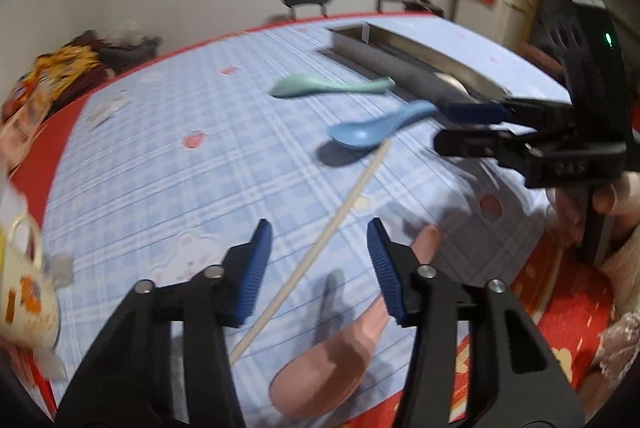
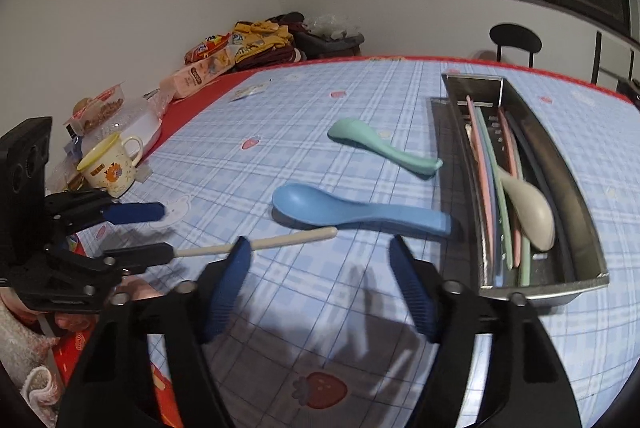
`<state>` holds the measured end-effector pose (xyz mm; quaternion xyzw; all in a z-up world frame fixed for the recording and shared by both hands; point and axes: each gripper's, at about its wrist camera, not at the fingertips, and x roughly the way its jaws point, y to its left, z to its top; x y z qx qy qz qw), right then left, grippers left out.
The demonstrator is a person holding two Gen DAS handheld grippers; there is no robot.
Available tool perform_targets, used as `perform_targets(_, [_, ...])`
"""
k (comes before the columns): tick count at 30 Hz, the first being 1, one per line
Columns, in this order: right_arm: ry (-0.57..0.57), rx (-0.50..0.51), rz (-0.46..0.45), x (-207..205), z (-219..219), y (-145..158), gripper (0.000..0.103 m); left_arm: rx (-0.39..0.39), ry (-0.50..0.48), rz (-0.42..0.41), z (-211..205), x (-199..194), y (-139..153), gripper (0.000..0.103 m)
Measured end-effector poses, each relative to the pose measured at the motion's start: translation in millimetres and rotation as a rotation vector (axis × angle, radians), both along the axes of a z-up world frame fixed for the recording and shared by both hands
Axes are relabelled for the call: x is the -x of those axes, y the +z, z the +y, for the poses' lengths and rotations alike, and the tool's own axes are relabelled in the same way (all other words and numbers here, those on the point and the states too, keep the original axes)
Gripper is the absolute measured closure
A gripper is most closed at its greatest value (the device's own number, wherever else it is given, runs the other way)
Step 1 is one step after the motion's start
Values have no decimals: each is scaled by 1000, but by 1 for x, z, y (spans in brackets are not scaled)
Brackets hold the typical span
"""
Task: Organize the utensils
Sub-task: 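Move both grippers back over the remaining utensils on the table, then grasp the beige chopstick with the left gripper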
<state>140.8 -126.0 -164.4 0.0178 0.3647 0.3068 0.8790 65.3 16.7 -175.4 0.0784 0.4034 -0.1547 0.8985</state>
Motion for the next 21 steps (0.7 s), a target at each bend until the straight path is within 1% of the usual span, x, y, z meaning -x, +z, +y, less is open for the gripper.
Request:
perform_targets(1, [2, 0, 1, 0, 0, 0, 48, -5, -15, 13, -3, -3, -2, 63])
perform_targets(5, [9, -5, 4, 0, 0, -1, 53, -34, -68, 65, -15, -17, -13, 74])
perform_targets(7, [8, -11, 8, -1, -1, -2, 54, -44, -79, 84, -19, -23, -18, 77])
perform_targets(10, [6, -19, 14, -2, -3, -2, 54, -77, -83, 89, -23, -30, -21, 78])
perform_targets(12, [6, -24, 19, -2, -4, -2, 55, -88, -75, 98, -22, -34, -24, 85])
perform_targets(13, [5, -25, 20, -3, -4, -2, 55, -83, -71, 96, -21, -34, -25, 87])
perform_targets(16, [4, -27, 28, -4, -5, -2, 55, -71, -57, 95, -17, -33, -26, 88])
perform_targets(21, [6, -18, 50, -7, -5, -2, 55, -31, 5, 107, 3, -29, -26, 93])
